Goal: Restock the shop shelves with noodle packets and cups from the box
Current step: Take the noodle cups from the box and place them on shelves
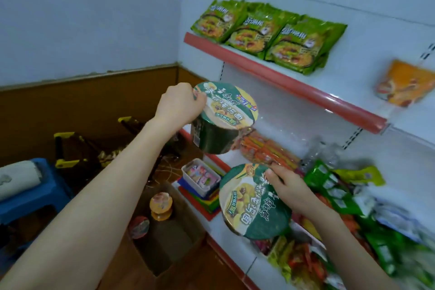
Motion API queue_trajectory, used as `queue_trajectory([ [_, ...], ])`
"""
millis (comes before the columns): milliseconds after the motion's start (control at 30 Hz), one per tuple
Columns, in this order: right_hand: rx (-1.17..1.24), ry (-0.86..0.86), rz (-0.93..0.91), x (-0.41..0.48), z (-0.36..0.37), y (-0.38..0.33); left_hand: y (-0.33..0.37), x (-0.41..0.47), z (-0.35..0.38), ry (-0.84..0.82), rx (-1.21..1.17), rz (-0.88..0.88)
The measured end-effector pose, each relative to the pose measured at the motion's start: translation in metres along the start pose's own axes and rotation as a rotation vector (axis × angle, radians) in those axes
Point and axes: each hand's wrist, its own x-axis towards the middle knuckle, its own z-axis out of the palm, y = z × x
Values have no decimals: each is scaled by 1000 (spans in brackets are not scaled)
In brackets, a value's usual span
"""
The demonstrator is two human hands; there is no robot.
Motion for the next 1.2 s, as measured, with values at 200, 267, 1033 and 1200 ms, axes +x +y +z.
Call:
queue_trajectory([
  [200,-6,139,148,-59,-23,-13,48,-14,-13,-88,-106,189],
  [267,12,192,198,-84,-30,-13,67,-22,-13,-125,-122,252],
  [1033,69,682,810,-502,-285,153,494,-285,106,-592,-577,621],
  [1200,102,785,923,-585,-343,193,598,-348,129,-694,-583,686],
])
